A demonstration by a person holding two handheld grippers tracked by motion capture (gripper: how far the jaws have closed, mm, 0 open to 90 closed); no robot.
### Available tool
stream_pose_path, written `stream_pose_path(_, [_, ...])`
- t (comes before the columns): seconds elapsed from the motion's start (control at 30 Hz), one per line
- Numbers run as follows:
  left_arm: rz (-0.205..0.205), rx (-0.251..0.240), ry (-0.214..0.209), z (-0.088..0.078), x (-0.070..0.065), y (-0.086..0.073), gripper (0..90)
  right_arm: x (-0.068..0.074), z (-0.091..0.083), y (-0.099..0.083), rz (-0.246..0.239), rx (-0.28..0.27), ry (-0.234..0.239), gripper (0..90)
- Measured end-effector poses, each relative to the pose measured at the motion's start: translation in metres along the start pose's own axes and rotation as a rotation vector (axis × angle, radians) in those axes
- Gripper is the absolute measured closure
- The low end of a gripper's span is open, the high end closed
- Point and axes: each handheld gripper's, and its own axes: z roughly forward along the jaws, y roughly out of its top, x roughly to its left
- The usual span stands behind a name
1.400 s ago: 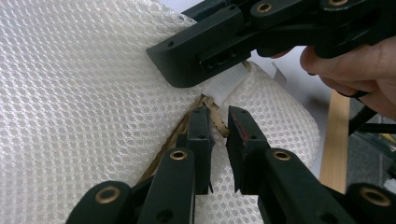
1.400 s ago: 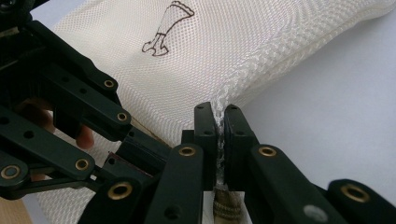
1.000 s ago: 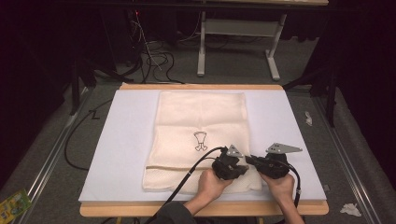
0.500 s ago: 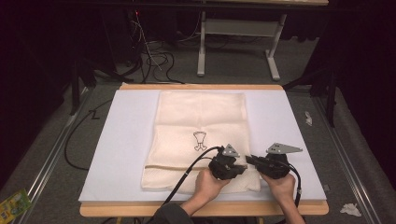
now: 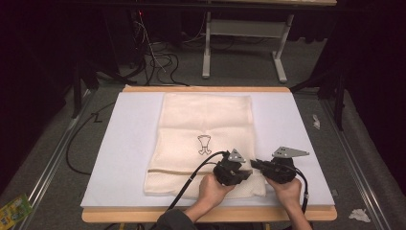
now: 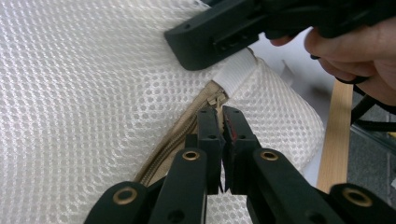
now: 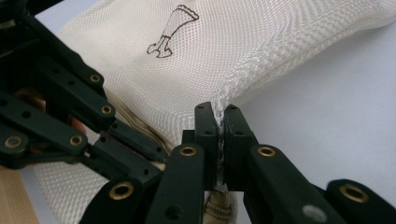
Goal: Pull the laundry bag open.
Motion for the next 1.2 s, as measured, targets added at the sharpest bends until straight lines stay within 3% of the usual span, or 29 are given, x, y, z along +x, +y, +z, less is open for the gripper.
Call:
stream_pose_path(0.13, [-0.011, -0.014, -0.008, -0.003, 0.003, 0.0, 87.2, 0.0, -0.002, -0.001, 0.0, 0.0, -0.002, 88.4])
stream_pose_path(0.23, [0.011, 0.016, 0.025, -0.004, 0.0, -0.002, 87.3, 0.001, -0.001, -0.002, -0.004, 0.005, -0.003, 88.5])
stream_pose_path(0.3, [0.005, 0.01, 0.041, -0.006, 0.001, -0.005, 87.3, 0.0, -0.001, -0.002, -0.001, -0.006, -0.008, 88.5])
stream_pose_path(0.57, [-0.004, -0.01, 0.027, -0.009, 0.002, -0.006, 87.2, -0.001, -0.002, 0.001, 0.002, -0.005, -0.001, 88.4])
stream_pose_path(0.77, [0.013, -0.01, 0.051, -0.016, 0.004, -0.008, 87.2, -0.001, 0.001, -0.001, 0.006, -0.008, 0.002, 88.4])
stream_pose_path(1.0, [-0.013, -0.024, 0.049, -0.022, 0.012, -0.013, 87.2, -0.004, -0.001, 0.0, 0.011, -0.006, -0.011, 88.3])
stream_pose_path(1.2, [0.002, -0.03, 0.067, -0.029, 0.011, -0.013, 87.1, -0.001, 0.001, 0.001, 0.003, -0.009, -0.024, 88.3])
